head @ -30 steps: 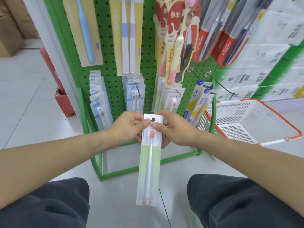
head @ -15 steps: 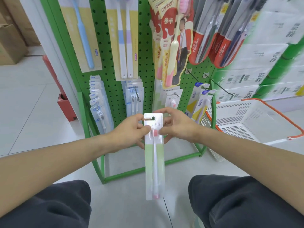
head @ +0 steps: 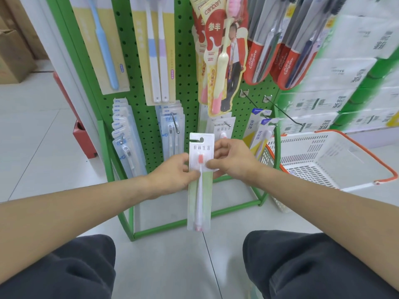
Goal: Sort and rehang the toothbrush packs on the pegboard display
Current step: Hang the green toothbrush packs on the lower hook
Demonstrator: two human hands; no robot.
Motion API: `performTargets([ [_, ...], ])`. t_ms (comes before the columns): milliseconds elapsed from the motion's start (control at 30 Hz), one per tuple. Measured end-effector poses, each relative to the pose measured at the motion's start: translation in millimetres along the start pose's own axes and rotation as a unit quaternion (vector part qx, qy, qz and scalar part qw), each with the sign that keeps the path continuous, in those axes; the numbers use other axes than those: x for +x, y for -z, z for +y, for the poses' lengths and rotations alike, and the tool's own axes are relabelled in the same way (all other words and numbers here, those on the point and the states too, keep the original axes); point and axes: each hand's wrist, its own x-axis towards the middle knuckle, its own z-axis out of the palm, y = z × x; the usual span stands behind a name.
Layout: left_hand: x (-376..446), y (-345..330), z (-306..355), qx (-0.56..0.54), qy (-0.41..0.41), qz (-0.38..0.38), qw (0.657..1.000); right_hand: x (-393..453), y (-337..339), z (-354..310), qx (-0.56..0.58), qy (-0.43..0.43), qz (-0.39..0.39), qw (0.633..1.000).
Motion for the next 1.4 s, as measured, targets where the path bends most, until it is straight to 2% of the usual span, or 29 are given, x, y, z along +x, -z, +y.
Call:
performTargets([
  [100,-5,-2,-1,0.009,0.017,-0.054,0.998,-1,1,0,0.022,-0.020,0.001,1.000],
  [200,-7,-2,-3,0.006,0.003,-0.053,0.999,-6,0,1,-0.027,-0.057,-0.070,0.996],
  [267,-6,0,-5,-0.010,-0.005,-0.049,0.999,-9,-2,1,-0.067,-0.065,-0.092,0.991],
  [433,-11,0,-17,0.005,0.032,-0.164,0.986,-9,3,-3,-0.047,-0.061,-0.053,0.996],
  [500,-12,-2,-20,0.006,0.051,-0.174,0.983,-9,5,-3,-0.016,-0.066,-0.047,0.997],
  [667,-11,-4,-15,-0.013,0.032,-0.169,0.985,-17,8,-2,-0.030,-0.073,-0.173,0.982],
  [800,-11,-4,-10,-0.031,0.027,-0.190,0.981,-16,6,-1,0.001,-0.076,-0.126,0.989],
  [900,-13,0,-9,-0.046,0.053,-0.247,0.966,-16,4,-2,-0.026,-0.095,-0.123,0.988],
  [1000,-17,2,-10,-0.045,0.075,-0.299,0.950,-14,1,-3,-0.028,-0.082,-0.080,0.993],
  [1100,-20,-1,-13,-0.043,0.068,-0.299,0.951,-11,-2,-6,0.007,-0.071,-0.043,0.997],
  [1167,-19,-2,-13,-0.046,0.062,-0.283,0.956,-11,-1,-7,0.021,-0.070,-0.075,0.994],
  [1300,-21,5,-12,-0.052,0.052,-0.277,0.958,-14,12,-7,-0.031,-0.071,-0.229,0.970],
  [1400,-24,8,-13,-0.049,0.047,-0.276,0.959,-14,14,-7,-0.023,-0.067,-0.220,0.973],
])
